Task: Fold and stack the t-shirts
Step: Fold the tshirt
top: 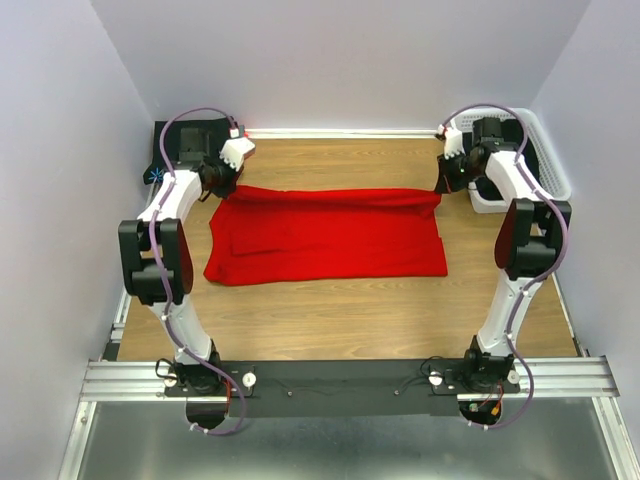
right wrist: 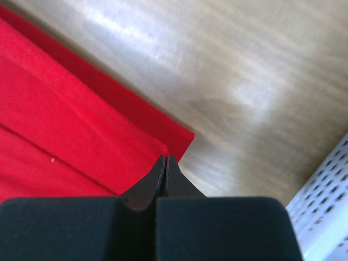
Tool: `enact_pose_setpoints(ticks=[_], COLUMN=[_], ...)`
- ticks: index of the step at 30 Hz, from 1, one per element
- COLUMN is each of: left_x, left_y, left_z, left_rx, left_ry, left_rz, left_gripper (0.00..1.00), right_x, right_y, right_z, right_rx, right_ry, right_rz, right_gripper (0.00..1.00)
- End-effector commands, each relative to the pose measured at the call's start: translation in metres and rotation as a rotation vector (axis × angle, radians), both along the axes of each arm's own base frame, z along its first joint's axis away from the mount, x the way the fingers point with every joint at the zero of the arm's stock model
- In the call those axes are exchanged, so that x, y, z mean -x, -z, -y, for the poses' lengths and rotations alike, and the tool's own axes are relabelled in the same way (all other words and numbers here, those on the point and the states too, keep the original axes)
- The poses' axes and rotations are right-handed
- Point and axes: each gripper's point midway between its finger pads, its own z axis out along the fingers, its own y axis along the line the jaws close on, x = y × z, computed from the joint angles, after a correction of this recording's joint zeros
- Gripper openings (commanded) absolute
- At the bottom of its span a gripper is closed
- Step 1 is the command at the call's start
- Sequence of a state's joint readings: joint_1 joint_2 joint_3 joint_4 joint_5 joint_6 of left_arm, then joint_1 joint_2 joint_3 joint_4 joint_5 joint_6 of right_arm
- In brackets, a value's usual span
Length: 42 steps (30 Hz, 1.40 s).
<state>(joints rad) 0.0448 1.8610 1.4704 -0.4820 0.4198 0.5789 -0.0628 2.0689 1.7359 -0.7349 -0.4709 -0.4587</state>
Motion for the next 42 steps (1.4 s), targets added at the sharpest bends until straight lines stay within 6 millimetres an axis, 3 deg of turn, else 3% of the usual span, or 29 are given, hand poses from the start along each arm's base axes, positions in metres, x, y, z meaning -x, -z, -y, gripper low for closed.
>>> enact_pose_setpoints(ticks=[1,12,18,24,27,31,36,42], left_x=[0.014,0.056,0.062,0.068,0.071,0.067,0.059,0.069], left_y=[-0.001,0.040,0.064,0.075,0.075,0.059,0.032,0.026], left_z=[-0.006,-0.005,-0.008,-0.008,-0.008,-0.009,-0.007,-0.007], left_rx=[-0.027,-0.037,-0.047,-0.049,-0.055,-0.056,-0.037,-0.047], left_ry=[0.019,0.033,0.020,0.027,0.029,0.019,0.013,0.016], left_rz=[0.023,-0.065,-0.119,-0.147,-0.149,-0.106,-0.066,-0.071], left_gripper=[0.00,0.00,0.00,0.00,0.00,0.00,0.00,0.00], right_x=[0.019,0.051,0.069,0.072,0.074,0.068,0.048,0.030], right_y=[-0.005,0.025,0.047,0.058,0.059,0.051,0.029,0.017], right_z=[0.000,0.000,0.000,0.002,0.002,0.002,0.003,0.004], right_rx=[-0.005,0.017,0.022,0.034,0.038,0.036,0.036,0.034], right_ry=[-0.038,-0.100,-0.126,-0.130,-0.133,-0.127,-0.105,-0.087], right_rz=[-0.004,-0.086,-0.147,-0.177,-0.181,-0.158,-0.096,-0.059], right_gripper=[0.01,0.01,0.01,0.01,0.01,0.00,0.01,0.01])
